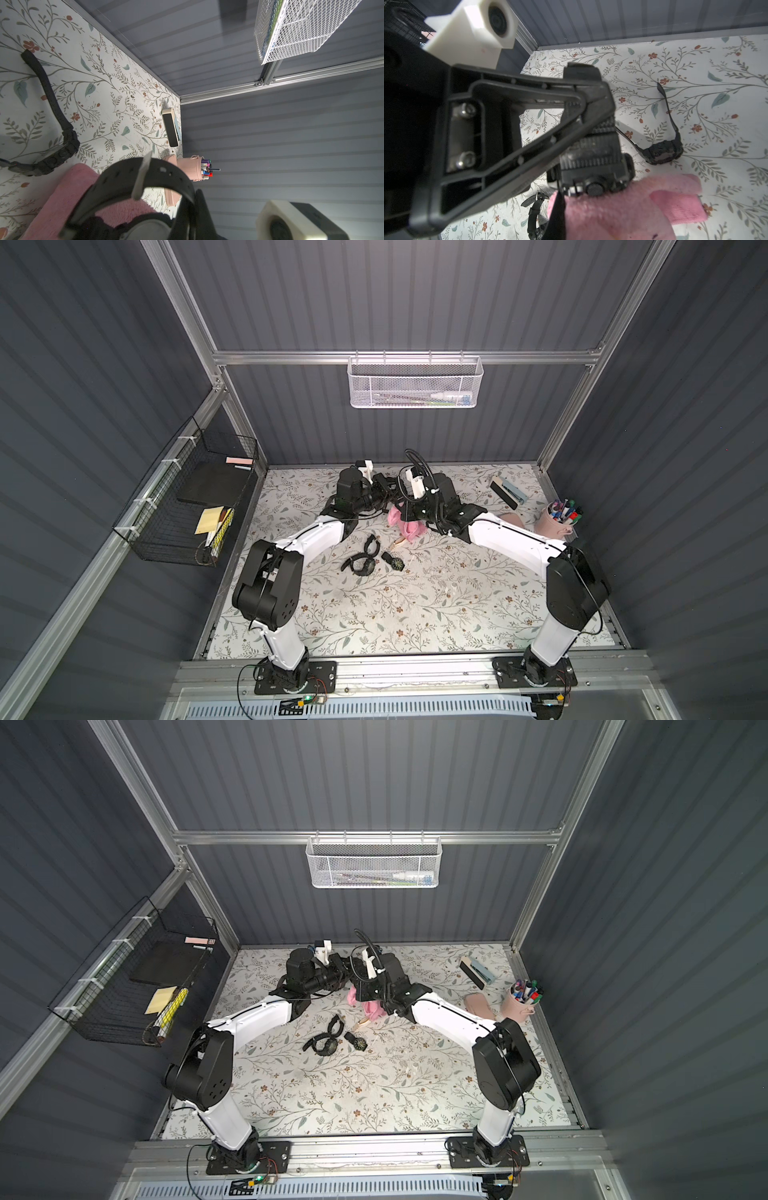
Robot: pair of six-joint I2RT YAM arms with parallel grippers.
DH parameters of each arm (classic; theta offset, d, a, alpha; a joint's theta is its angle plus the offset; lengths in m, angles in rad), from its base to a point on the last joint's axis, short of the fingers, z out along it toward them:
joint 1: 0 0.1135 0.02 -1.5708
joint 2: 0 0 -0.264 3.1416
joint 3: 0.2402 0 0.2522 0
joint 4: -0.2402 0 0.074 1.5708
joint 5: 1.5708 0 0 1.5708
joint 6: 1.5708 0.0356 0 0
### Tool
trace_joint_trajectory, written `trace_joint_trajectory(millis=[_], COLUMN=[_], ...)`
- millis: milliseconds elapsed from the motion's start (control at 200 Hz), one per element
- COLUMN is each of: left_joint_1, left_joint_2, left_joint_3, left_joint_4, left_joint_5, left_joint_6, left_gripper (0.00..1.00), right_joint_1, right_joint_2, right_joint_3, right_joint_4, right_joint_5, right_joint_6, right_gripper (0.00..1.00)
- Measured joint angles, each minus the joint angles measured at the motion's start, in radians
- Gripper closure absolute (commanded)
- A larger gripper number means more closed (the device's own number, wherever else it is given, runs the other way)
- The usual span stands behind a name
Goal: Wipe the watch dial
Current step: Wipe the dirt from the watch dial.
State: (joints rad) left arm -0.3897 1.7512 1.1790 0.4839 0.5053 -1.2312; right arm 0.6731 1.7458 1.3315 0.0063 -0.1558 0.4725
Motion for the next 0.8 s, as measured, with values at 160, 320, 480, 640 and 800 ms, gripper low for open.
trace_joint_trajectory(millis=[160,320,480,640,800], left_joint_1=[0.0,0.0,0.0,-0.003,-0.005], left_joint_2=[0.0,0.0,0.003,0.011,0.015], left_joint_3=[-0.004,-0.009,-0.01,-0.013,-0.012], left_joint_4=[0.029,0.063,0.063,0.055,0.039], left_joint_5=[0.0,0.0,-0.006,0.001,0.002], left_joint_6=[0.0,0.0,0.0,0.0,0.0], left_gripper=[1.0,1.0,1.0,1.0,1.0], right_joint_1=[0.0,-0.005,-0.01,-0.018,-0.018], right_joint_2=[-0.019,-0.042,-0.045,-0.055,-0.055], right_joint_3=[-0.002,-0.003,-0.01,-0.044,-0.057], right_joint_4=[0.0,-0.008,-0.006,0.01,0.016], right_joint_5=[0.029,0.064,0.097,0.14,0.145], right_joint_6=[-0.003,-0.01,-0.013,-0.015,-0.027], right_gripper=[1.0,1.0,1.0,1.0,1.0])
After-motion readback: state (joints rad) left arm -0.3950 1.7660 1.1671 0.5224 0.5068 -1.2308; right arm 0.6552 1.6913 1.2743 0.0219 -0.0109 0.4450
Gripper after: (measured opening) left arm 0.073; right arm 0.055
